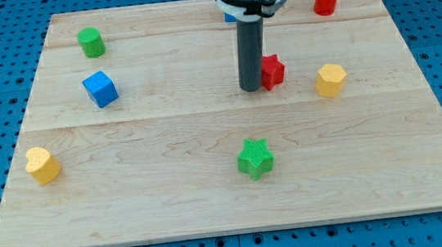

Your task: Push the red star towards the top side

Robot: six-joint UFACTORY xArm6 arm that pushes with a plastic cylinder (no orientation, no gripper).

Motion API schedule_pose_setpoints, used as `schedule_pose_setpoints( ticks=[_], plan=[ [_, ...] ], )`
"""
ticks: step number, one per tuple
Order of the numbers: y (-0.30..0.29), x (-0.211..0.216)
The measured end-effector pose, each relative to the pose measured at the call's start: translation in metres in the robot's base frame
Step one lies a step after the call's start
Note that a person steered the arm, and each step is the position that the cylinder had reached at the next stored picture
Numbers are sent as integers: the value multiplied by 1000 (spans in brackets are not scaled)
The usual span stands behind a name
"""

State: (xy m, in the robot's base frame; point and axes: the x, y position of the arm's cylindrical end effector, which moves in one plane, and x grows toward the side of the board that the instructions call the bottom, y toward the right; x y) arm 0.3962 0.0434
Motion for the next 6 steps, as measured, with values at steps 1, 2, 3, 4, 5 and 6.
schedule_pose_setpoints(
  ticks=[1, 2, 3, 4, 5, 6],
  plan=[
    [-5, -17],
    [-13, 13],
    [-10, 16],
    [26, 12],
    [26, -3],
    [17, -28]
  ],
)
